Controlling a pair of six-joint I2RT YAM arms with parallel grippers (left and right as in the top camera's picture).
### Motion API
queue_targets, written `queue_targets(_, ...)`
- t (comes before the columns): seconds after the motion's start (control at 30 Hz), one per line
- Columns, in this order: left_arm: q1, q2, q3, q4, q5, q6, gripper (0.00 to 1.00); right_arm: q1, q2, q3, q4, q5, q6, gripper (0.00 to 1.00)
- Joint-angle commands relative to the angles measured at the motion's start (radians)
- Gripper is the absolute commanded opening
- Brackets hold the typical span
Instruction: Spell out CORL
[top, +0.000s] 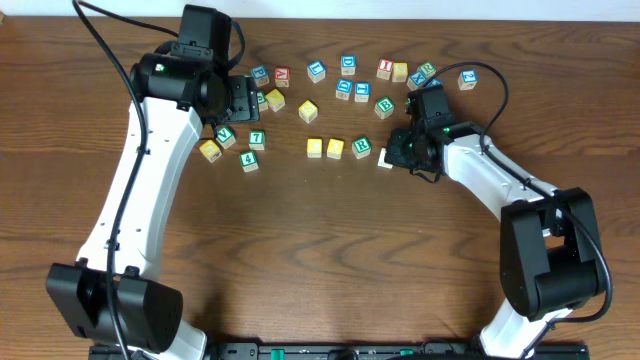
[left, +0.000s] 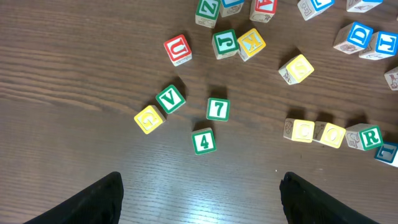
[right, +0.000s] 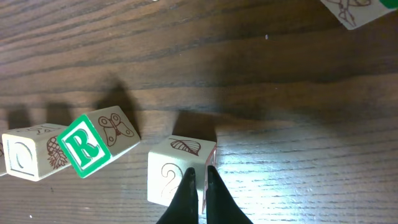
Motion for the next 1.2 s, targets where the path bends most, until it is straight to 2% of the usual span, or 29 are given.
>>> queue_targets(0.0,0.0,0.002,-0.011,-0.002,-0.008,0.005,0.8,-0.003,0.021,-0.001,-0.035,0.048,-0.01,0.01)
queue_targets(0.63,0.0,0.002,-0.011,-0.002,-0.007,0.005,0.8,-0.016,0.021,-0.001,-0.101,0.123,-0.01,0.01)
queue_targets(0.73,0.0,0.002,-0.011,-0.002,-0.007,0.005,0.8,-0.024,0.021,-0.001,-0.07,0.071,-0.034,0.01)
queue_targets(0.77,0.0,0.002,-0.011,-0.002,-0.007,0.005,0.8,-0.025,0.02,0.002,-0.025,-0.014,-0.084,0.01)
queue_targets(0.87,0.0,0.002,-0.011,-0.002,-0.007,0.005,0.8,-0.025,0.009,0.021,0.016,-0.124,-0.116,0.01)
queue_targets(1.17,0.0,0.002,-0.011,-0.005,-0.007,0.005,0.8,-0.029,-0.011,0.031,0.063,-0.248,-0.122,0.01)
